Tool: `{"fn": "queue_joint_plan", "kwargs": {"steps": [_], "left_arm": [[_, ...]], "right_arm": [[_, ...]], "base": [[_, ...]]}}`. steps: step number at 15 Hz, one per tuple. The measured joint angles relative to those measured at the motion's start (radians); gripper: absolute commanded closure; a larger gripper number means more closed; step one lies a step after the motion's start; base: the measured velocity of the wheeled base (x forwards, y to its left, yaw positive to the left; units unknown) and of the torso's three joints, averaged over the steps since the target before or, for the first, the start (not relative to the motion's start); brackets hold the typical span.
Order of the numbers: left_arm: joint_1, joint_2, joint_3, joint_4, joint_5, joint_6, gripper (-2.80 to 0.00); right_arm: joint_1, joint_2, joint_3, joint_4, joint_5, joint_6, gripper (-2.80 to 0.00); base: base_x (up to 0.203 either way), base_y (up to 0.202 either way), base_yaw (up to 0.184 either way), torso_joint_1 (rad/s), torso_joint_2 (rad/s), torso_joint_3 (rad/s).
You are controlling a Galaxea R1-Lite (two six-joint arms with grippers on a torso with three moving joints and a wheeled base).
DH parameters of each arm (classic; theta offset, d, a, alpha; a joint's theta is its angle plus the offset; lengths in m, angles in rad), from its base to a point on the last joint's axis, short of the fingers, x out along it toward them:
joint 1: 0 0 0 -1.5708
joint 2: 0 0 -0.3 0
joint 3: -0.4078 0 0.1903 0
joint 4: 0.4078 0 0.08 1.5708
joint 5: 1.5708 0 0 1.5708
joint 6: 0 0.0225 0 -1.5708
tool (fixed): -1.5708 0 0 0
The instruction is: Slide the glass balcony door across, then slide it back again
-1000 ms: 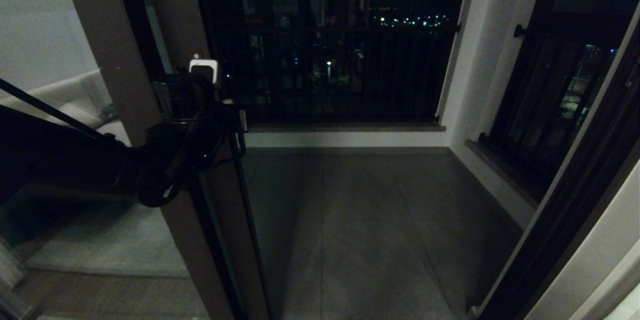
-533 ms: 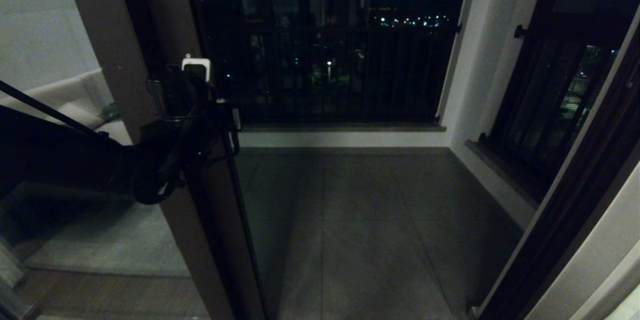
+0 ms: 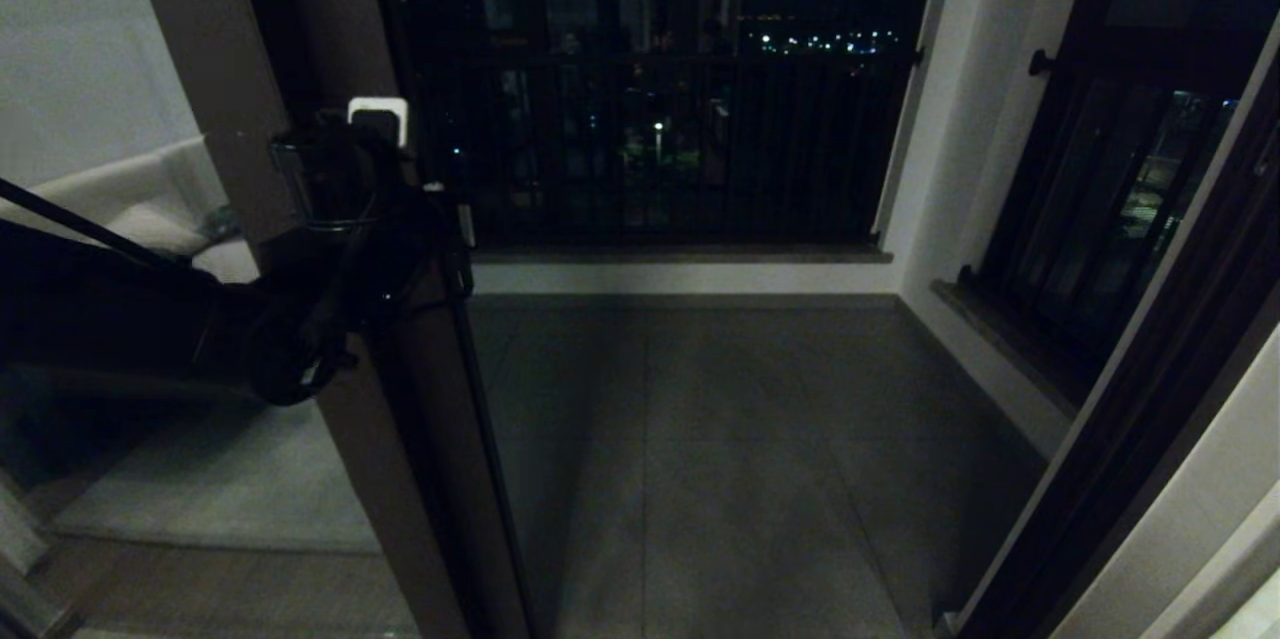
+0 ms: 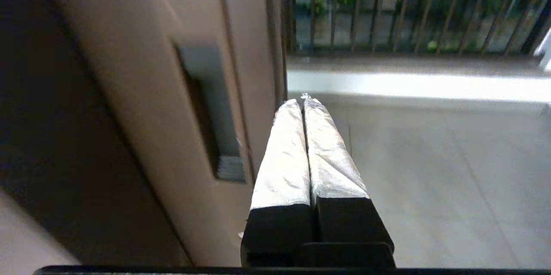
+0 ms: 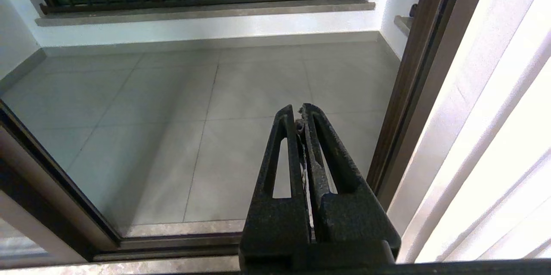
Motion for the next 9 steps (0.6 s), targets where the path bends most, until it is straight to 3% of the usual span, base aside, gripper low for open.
{"fn": "queue_joint_plan", "kwargs": {"steps": [4,9], "left_arm": [[-0.029,-0.085,0.061,-0.022,-0.002,0.034,0.00],[-0.047,-0.329,0.312,-0.020,-0.013,0.064,0.00]], "right_arm": [[0.000,0.000,0.000,0.000,0.000,0.000,0.00],[0.000,0.000,0.000,0.000,0.000,0.001,0.00]], "base": [[0.000,0.000,0.000,0.000,0.00,0.000],[0.000,0.000,0.000,0.000,0.00,0.000]]}}
